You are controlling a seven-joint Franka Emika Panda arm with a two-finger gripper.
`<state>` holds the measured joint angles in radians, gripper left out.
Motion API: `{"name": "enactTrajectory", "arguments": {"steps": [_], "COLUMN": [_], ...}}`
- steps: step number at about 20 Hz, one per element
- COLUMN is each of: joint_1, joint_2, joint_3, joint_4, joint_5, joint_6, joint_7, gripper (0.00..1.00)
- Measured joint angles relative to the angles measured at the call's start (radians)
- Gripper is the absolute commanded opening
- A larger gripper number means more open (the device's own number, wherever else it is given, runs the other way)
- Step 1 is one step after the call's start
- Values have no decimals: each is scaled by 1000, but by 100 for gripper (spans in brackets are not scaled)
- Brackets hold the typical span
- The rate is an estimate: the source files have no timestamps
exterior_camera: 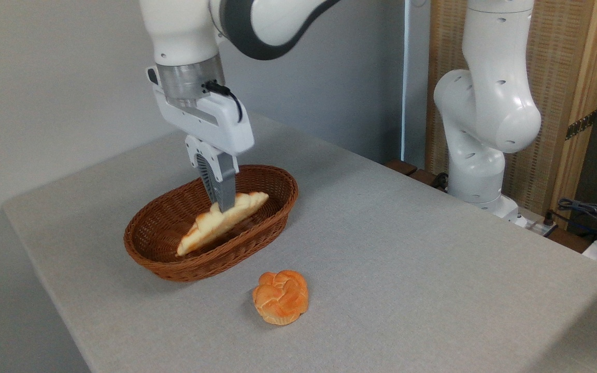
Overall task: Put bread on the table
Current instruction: 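Lift the braided bread up out of the basket, then carry the bread beside the basket and lower it onto the table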
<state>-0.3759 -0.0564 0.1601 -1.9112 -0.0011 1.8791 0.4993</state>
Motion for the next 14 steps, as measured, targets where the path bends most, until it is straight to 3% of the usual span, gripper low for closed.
{"name": "enactTrajectory", "arguments": {"steps": [5, 6, 7, 8, 9, 10, 14], "joint_1": [7, 7, 7, 7, 7, 6, 5], "joint_2": [-9, -9, -9, -8, -6, -2, 15], "joint_3": [136, 153, 165, 171, 173, 173, 173], "joint_4": [0, -1, -3, -7, -11, -17, -31], "joint_5": [0, 0, 0, 0, 2, 11, 54], "joint_6": [-35, -44, -50, -56, -59, -60, -61], "joint_7": [166, 199, 225, 242, 250, 258, 274], "gripper": [3, 23, 25, 43, 92, 100, 100]}}
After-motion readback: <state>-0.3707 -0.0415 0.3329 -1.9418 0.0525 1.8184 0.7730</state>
